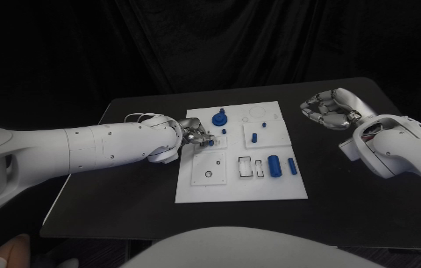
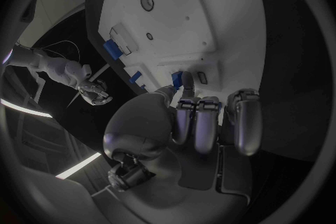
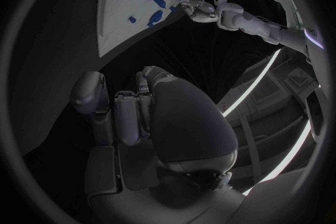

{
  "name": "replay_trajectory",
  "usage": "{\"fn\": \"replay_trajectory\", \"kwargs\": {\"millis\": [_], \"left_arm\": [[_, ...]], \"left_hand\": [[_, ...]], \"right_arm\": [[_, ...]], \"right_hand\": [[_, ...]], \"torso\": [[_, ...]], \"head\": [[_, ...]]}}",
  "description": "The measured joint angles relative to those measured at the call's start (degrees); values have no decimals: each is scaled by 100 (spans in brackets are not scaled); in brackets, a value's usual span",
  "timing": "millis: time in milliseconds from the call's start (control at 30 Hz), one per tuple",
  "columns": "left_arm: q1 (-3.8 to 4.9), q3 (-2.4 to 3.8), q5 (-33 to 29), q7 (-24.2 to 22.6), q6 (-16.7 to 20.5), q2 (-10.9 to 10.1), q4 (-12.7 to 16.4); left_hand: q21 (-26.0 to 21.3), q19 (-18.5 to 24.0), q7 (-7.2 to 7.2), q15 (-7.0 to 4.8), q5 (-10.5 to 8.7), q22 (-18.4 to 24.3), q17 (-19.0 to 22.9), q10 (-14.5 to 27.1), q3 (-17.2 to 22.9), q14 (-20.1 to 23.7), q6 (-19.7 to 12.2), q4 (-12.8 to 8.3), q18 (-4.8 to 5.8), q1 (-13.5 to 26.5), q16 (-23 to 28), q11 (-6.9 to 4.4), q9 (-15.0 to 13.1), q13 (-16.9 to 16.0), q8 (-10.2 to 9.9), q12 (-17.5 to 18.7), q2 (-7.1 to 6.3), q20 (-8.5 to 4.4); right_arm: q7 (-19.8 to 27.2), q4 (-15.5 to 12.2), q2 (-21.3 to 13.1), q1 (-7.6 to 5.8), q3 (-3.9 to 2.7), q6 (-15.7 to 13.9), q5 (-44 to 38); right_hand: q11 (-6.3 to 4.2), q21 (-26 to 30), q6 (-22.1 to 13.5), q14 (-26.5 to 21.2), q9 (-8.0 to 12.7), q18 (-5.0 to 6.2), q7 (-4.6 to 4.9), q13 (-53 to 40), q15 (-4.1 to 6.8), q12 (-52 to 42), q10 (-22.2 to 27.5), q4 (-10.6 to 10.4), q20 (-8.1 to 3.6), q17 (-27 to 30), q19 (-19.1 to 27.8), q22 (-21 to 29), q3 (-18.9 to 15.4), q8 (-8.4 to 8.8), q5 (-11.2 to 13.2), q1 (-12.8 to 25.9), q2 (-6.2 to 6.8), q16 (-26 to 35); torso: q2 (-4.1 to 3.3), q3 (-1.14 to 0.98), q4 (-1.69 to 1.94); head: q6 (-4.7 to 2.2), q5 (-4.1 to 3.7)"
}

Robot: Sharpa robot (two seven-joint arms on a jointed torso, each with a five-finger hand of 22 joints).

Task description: Assemble the parts on the task board

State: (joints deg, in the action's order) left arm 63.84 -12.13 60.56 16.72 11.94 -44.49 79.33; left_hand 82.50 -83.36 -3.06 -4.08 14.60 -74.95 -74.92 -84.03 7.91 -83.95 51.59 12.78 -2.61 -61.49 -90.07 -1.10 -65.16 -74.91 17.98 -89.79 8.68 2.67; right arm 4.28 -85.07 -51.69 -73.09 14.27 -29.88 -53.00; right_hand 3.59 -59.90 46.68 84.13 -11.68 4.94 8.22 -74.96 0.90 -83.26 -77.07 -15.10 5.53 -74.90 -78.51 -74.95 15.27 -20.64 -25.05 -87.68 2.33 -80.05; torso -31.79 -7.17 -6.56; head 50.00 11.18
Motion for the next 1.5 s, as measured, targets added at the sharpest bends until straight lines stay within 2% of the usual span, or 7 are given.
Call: {"fn": "replay_trajectory", "kwargs": {"millis": [400, 700, 1067, 1267, 1333, 1433, 1500], "left_arm": [[0, 2, 0, 15, -101, 20, -18], [0, 10, -2, 21, -148, 63, -71], [8, 29, -10, -9, -164, 137, -124], [12, 32, -13, -27, -166, 174, -164], [14, 33, -13, -31, -166, 182, -172], [16, 35, -14, -37, -165, 192, -187], [17, 35, -14, -39, -163, 199, -196]], "left_hand": [[-22, 0, -21, 0, 0, 1, 1, 0, 35, 0, -21, -22, 0, -3, 0, 0, 6, 0, -2, 0, -5, 0], [-45, 20, -21, 0, -1, 2, 1, 0, 329, 0, -21, -93, 0, -95, 0, 0, 34, 0, -27, 0, -51, 20], [-71, 20, -21, 0, -306, 2, 1, 0, 1208, 0, -20, -400, 0, -212, 0, 0, 51, 0, -59, 0, -119, 20], [-89, 20, -44, 20, -464, 2, 1, 0, 1818, -20, -21, -596, 0, -64, 0, 0, 26, 0, -58, 0, -275, 20], [-110, 20, -48, 20, -468, 2, 1, 0, 1888, -20, -21, -605, 0, -61, 0, 0, 13, 0, -58, 0, -278, 20], [-113, 20, -66, 22, -514, 3, 1, 0, 2085, -19, -21, -661, 0, 0, 0, 0, -12, 0, -58, 0, -339, 20], [-113, 20, -67, 35, -537, 3, 1, 0, 2181, -6, -24, -677, 0, 7, 0, 0, -23, 0, -58, 0, -346, 20]], "right_arm": [[-3, 3, 3, 2, 0, 5, 0], [-7, 5, 5, 4, 0, 11, 0], [-9, 6, 11, 7, 0, 21, 0], [-12, 7, 16, 14, 0, 29, 0], [-13, 7, 16, 14, 0, 31, 0], [-14, 7, 16, 16, 0, 35, 0], [-15, 7, 16, 17, 0, 37, 0]], "right_hand": [[-21, 0, 0, 0, 0, 0, 0, 0, 0, 0, 21, 0, 0, 0, 0, 1, 0, -23, 0, 0, 0, 36], [-21, 21, 0, 0, 0, 0, 0, 0, 0, 0, 21, 0, 0, 0, 0, 2, 0, -23, 0, 0, 0, 36], [-21, 21, 0, 0, -1, 0, 0, 0, 0, 0, 21, 16, 0, 0, 0, 2, 16, -23, -21, 0, 0, 36], [-21, 21, 0, 0, -1, 0, 0, 5, 0, 0, 21, 16, 0, 0, 0, 3, 16, -22, -21, 0, 0, 36], [-21, 21, 0, 0, 0, 0, 0, 5, 0, 0, 21, 16, 0, 0, 0, 3, 16, -22, -21, 0, 0, 36], [-21, 21, 0, 0, -1, 93, 0, 5, 0, 0, 20, 0, -20, 0, 20, 3, 32, -43, -21, 0, 0, 36], [-21, 21, -17, 0, 1, 93, -16, 7, 0, 0, 21, 10, -20, 0, 20, 3, 42, -43, -21, 0, 0, 36]], "torso": [[1, -1, -2], [2, -3, -2], [2, -3, -3], [1, -3, -4], [-1, -3, -4], [-2, -2, -4], [-4, -2, -3]], "head": [[0, 8], [0, 3], [0, 15], [0, 20], [0, 20], [0, 20], [0, 21]]}}
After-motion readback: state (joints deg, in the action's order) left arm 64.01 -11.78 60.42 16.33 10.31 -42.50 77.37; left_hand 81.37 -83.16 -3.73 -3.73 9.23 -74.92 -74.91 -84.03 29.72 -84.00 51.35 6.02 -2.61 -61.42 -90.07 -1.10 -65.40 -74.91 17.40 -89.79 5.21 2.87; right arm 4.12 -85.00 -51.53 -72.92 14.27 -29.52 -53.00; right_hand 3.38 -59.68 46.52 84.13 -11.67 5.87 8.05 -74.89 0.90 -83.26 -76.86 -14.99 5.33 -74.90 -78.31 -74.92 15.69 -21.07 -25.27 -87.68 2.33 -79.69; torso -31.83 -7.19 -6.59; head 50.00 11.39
